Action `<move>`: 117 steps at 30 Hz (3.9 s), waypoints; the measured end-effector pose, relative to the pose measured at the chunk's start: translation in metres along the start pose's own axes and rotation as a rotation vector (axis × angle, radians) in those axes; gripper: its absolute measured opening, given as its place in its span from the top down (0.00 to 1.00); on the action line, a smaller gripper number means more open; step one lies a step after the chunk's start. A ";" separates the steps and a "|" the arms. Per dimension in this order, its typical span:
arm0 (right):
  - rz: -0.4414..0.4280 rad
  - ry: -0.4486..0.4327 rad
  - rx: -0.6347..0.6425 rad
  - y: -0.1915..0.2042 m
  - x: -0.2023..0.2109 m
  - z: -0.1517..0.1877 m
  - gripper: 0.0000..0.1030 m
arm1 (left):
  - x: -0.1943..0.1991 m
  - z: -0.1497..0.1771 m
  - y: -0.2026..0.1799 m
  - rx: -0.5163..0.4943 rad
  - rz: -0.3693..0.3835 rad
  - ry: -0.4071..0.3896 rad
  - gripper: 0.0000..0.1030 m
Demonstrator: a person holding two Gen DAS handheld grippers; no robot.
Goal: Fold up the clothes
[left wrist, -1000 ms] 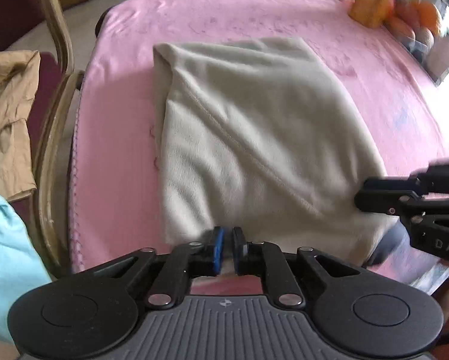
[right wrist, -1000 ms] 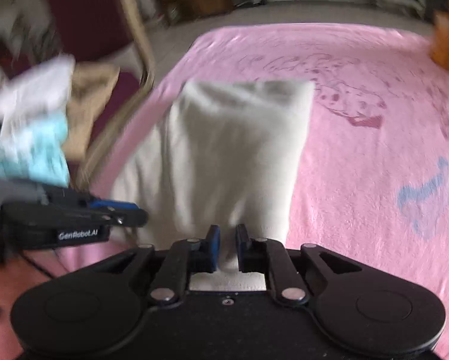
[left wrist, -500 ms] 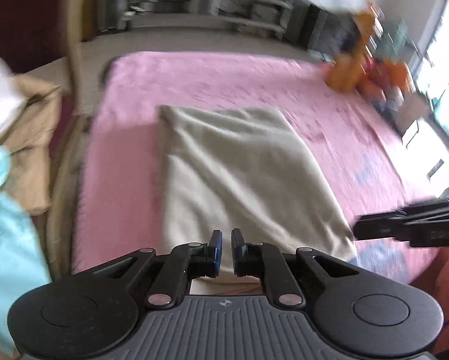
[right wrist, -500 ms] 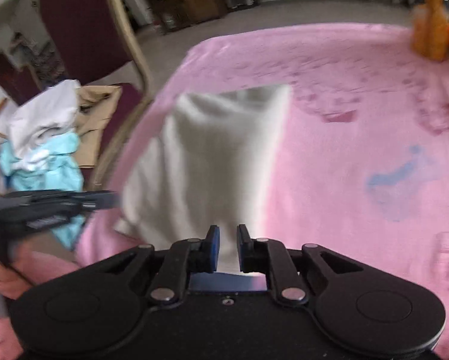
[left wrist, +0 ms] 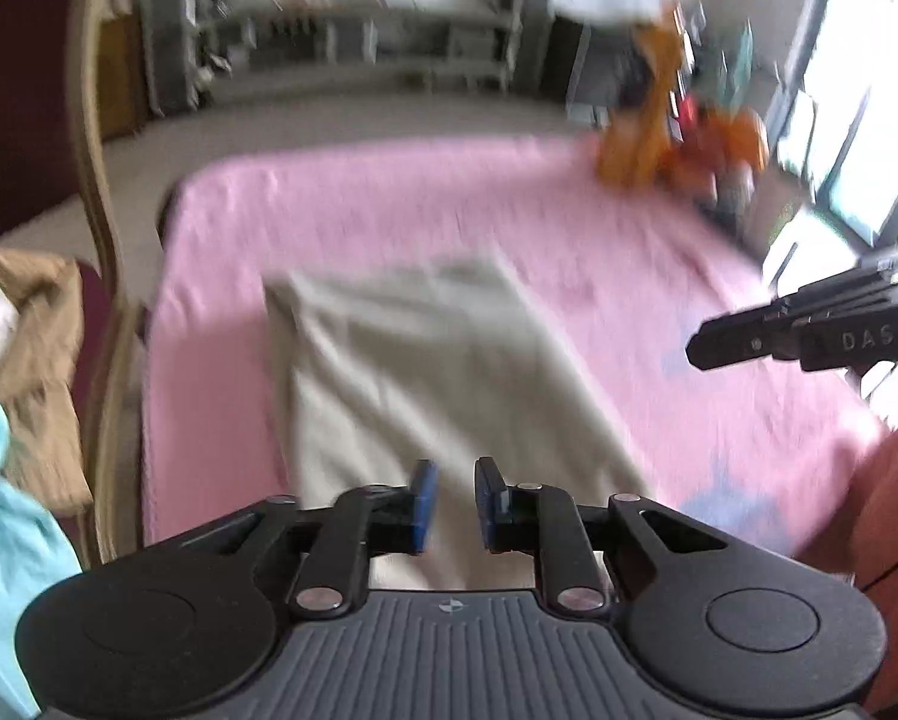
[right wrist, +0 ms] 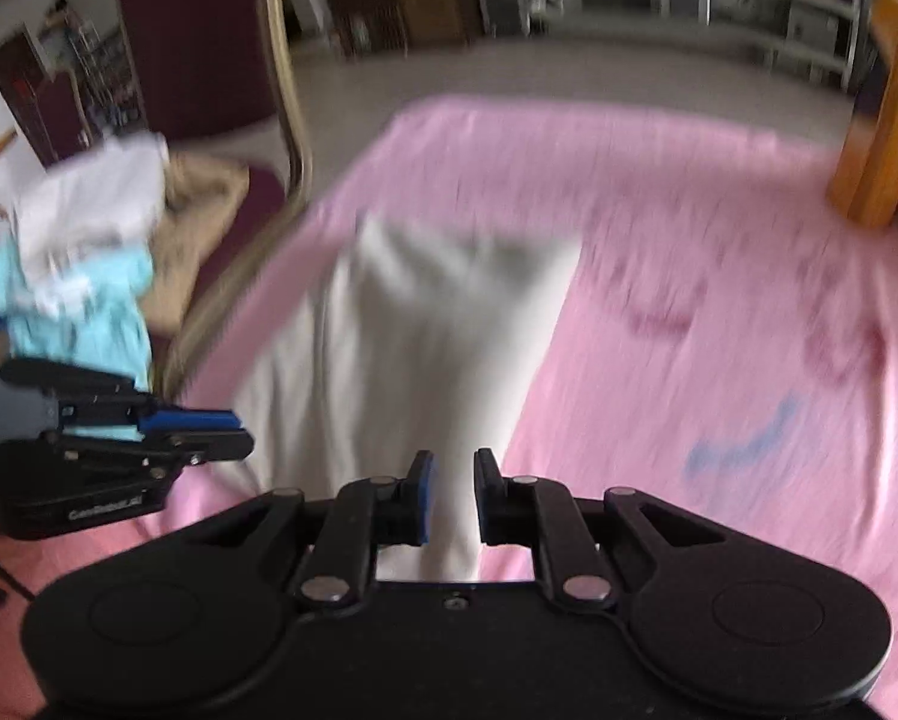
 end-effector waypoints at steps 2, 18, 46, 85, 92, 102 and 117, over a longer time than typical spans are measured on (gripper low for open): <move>0.019 -0.032 0.033 -0.004 0.002 -0.021 0.87 | 0.000 -0.024 0.006 0.019 -0.034 -0.033 0.82; -0.543 0.108 -0.349 -0.047 -0.174 -0.093 1.00 | -0.142 -0.097 0.077 0.258 -0.021 0.080 0.92; -0.369 0.000 -0.467 -0.046 -0.056 -0.001 0.89 | -0.057 -0.001 0.007 0.184 -0.069 0.094 0.88; -0.183 -0.146 -0.202 -0.031 0.030 0.011 0.87 | 0.010 0.005 0.042 0.334 -0.014 -0.078 0.82; -0.068 -0.182 -0.247 -0.076 -0.015 -0.050 0.87 | -0.060 -0.013 0.039 0.189 -0.102 0.100 0.88; -0.255 -0.134 -0.443 -0.098 -0.130 -0.102 0.87 | -0.081 0.012 0.050 0.146 -0.196 0.221 0.82; -0.099 -0.120 -0.496 -0.128 -0.108 -0.100 0.94 | -0.061 0.014 0.056 0.174 -0.131 0.159 0.88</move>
Point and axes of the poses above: each gripper's, at about its wrist camera, not at the fingertips, and x roughly against the way its jaws point, y to its left, z to its underside, the point moved 8 cm from there along -x, roughly the way its jaws point, and after that the axes turned 13 degrees about y, right-handed, at the moved point
